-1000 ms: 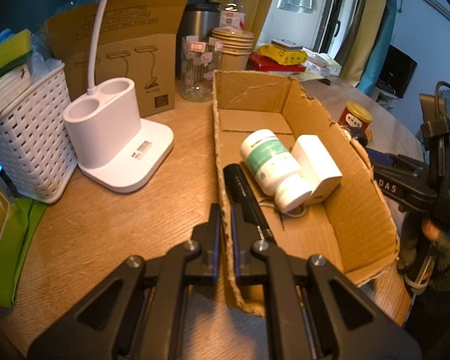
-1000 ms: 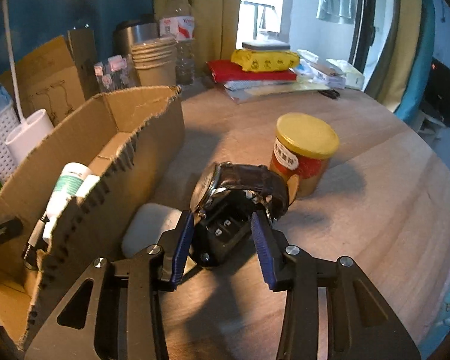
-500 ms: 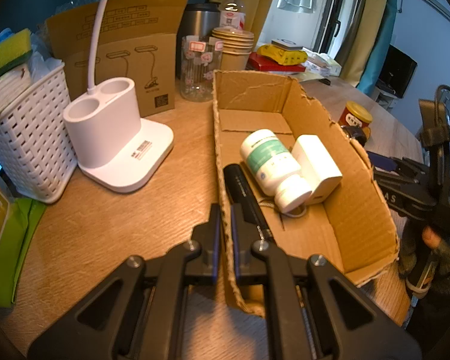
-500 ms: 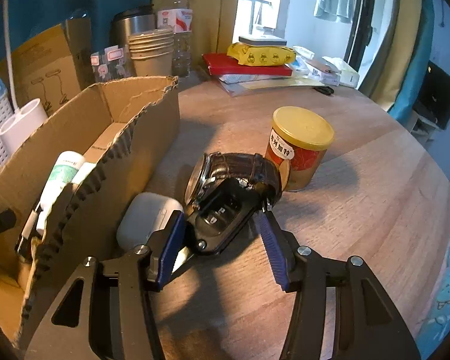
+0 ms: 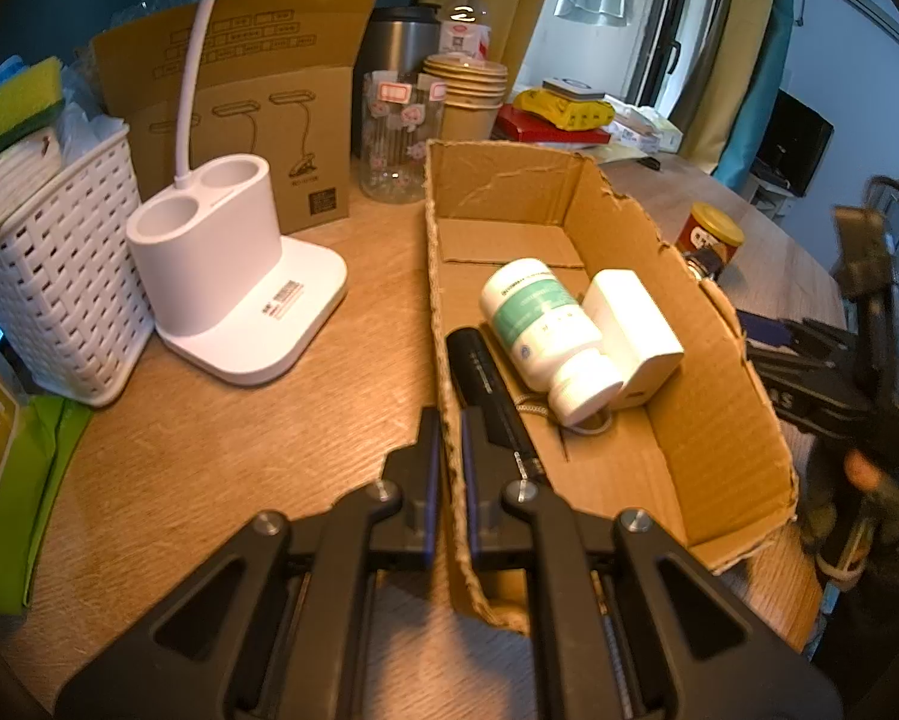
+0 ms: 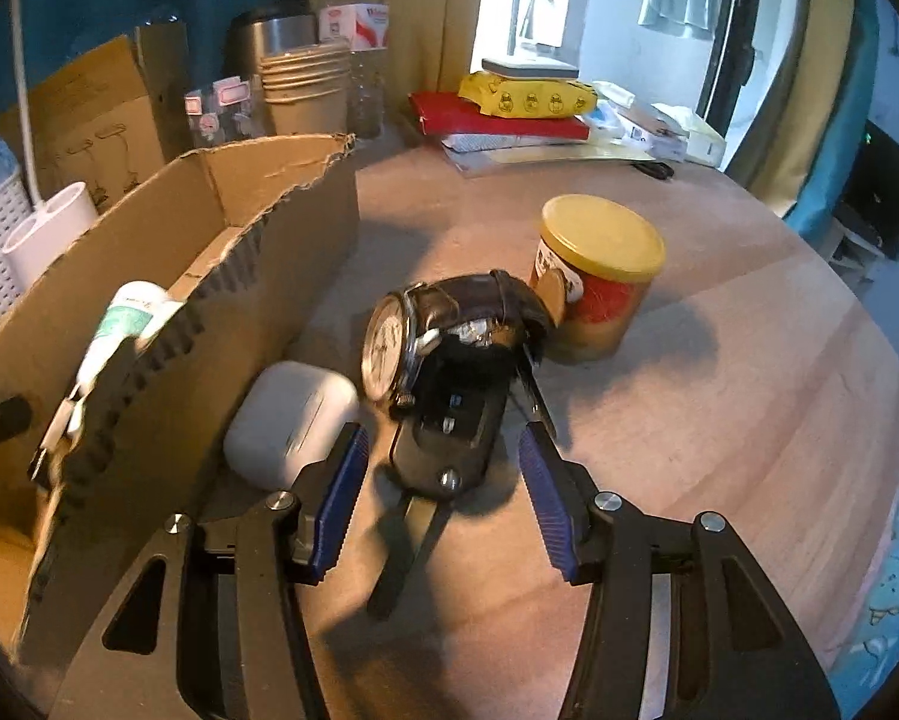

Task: Organize rigid objects
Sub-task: 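Grasp the black car key with the right gripper and lift it, then carry the car key over the cardboard box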

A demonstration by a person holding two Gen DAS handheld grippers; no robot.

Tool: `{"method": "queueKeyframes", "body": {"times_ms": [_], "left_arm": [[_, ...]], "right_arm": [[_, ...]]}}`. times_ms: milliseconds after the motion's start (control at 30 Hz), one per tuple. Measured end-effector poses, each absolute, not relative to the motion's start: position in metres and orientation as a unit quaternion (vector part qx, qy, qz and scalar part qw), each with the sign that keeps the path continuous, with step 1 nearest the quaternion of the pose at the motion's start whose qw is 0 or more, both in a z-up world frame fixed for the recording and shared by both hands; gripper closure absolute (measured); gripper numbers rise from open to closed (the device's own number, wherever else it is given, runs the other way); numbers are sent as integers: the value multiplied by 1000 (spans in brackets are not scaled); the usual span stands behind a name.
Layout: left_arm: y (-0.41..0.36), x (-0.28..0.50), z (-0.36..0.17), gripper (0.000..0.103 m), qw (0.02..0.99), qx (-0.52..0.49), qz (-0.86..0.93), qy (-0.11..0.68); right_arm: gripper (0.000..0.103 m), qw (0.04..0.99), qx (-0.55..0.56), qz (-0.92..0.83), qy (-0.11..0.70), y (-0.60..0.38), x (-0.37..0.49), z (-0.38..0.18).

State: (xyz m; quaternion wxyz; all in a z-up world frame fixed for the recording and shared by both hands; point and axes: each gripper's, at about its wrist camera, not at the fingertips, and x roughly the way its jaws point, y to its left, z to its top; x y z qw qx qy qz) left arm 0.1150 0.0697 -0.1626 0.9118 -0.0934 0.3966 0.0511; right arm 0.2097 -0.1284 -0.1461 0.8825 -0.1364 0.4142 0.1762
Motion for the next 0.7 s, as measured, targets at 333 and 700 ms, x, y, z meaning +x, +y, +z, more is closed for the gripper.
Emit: {"method": "queueKeyframes", "body": {"times_ms": [333, 700], "left_arm": [[69, 115, -162, 96, 912, -93, 51, 397], [70, 115, -163, 96, 912, -93, 51, 397]], "right_arm": [[64, 889, -105, 195, 401, -137, 212, -138], [66, 907, -76, 205, 361, -155, 192, -109]]}}
